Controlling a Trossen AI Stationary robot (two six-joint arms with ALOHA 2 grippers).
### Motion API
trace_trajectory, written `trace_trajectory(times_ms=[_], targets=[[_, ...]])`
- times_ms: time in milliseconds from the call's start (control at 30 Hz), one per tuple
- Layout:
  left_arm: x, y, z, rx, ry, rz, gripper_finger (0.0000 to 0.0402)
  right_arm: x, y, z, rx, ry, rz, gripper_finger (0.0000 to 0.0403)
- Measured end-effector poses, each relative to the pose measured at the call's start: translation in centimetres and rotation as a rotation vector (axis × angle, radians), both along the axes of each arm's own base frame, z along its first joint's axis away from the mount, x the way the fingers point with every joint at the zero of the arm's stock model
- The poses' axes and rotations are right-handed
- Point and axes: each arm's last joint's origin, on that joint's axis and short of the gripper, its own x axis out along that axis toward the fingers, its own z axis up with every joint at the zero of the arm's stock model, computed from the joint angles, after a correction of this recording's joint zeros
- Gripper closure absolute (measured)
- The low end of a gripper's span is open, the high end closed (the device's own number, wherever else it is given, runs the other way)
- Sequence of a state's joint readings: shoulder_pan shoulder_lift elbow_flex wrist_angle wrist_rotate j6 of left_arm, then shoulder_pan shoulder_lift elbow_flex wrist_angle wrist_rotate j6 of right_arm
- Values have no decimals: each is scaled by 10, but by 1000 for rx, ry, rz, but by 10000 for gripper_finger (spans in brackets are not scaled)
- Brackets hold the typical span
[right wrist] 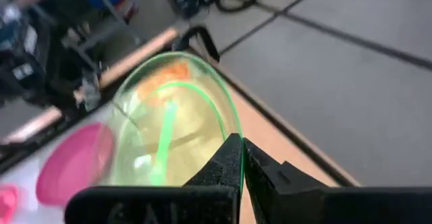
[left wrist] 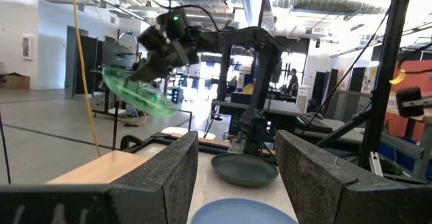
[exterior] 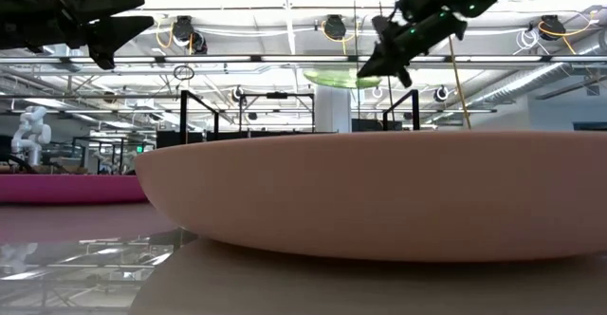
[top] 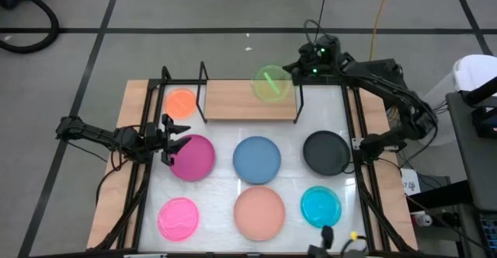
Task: Place and stack plates onto a shelf
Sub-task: Put the green plate on the shelf
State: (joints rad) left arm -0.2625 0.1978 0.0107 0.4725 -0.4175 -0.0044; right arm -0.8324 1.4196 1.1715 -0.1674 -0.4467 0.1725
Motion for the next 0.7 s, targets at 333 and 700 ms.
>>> trace_trajectory(times_ms=[333,700], targets=[[0,0,0,0,0,0,199,27,-3,-25,-75,182,68,403],[0,0,0,0,0,0,199,45,-4,-53,-222,342,158,403]])
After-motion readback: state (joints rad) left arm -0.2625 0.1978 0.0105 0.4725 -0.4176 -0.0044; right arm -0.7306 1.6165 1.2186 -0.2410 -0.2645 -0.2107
